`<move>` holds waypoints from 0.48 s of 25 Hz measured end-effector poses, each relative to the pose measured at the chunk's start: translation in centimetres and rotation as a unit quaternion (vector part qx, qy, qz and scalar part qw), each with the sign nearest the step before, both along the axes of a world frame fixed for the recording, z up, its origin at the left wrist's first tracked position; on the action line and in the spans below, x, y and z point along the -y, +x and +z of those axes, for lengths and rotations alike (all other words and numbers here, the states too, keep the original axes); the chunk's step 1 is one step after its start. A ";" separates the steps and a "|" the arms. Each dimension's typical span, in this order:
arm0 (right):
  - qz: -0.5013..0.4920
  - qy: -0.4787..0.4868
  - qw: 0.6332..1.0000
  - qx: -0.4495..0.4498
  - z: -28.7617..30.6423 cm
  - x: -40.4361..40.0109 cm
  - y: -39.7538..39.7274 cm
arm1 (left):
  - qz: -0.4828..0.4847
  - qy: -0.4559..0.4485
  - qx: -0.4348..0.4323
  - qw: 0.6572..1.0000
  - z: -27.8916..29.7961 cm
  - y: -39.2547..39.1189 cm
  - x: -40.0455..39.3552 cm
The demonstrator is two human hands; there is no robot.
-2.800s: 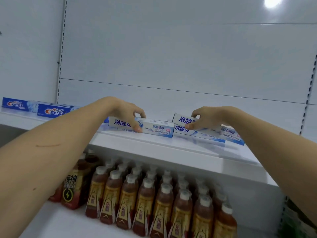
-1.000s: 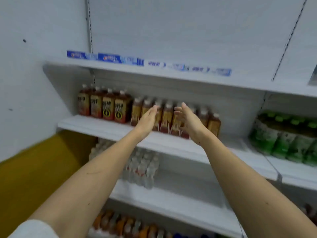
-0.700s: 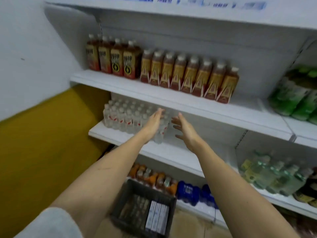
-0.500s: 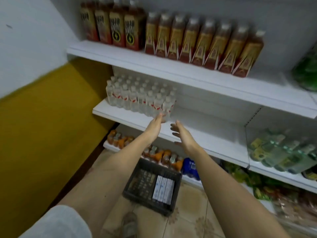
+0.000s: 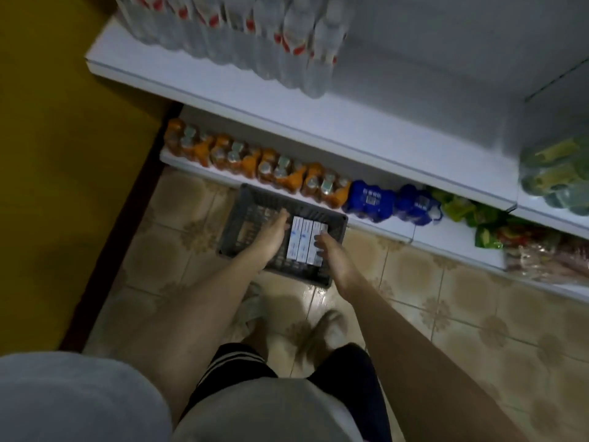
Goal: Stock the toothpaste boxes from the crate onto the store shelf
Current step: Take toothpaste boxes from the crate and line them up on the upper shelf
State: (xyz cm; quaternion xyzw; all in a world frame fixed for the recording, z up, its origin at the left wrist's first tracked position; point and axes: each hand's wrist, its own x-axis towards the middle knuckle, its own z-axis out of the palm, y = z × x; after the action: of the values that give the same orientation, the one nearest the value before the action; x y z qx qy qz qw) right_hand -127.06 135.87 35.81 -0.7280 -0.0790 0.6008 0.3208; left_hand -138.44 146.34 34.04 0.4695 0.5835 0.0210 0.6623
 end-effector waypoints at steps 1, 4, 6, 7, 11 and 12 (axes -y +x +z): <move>0.001 -0.016 1.000 -0.012 -2.1 0.2 -0.1 | 0.006 -0.021 -0.003 1.000 -2.1 0.1 0.5; -0.015 -0.081 0.996 -0.039 -10.4 -0.4 0.3 | 0.008 -0.050 -0.022 0.998 -10.5 1.1 0.8; -0.035 -0.114 0.992 -0.052 -17.1 -0.9 0.9 | 0.016 -0.049 -0.049 0.997 -17.2 1.2 0.9; -0.036 -0.125 0.990 -0.058 -20.5 -1.1 1.1 | 0.024 -0.051 -0.061 0.997 -20.8 1.2 1.1; -0.031 -0.146 0.986 -0.068 -34.8 -1.1 1.7 | 0.063 -0.052 -0.096 0.992 -34.7 2.2 1.7; -0.015 -0.152 0.986 -0.068 -37.8 -1.4 1.9 | 0.062 -0.041 -0.101 0.992 -37.7 2.9 1.1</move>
State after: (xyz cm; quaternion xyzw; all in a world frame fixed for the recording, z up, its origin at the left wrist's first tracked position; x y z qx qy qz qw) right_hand -125.19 137.25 -2.01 -0.7271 0.0462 0.6486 0.2205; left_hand -135.51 145.23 -3.71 0.4045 0.6757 -0.0095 0.6163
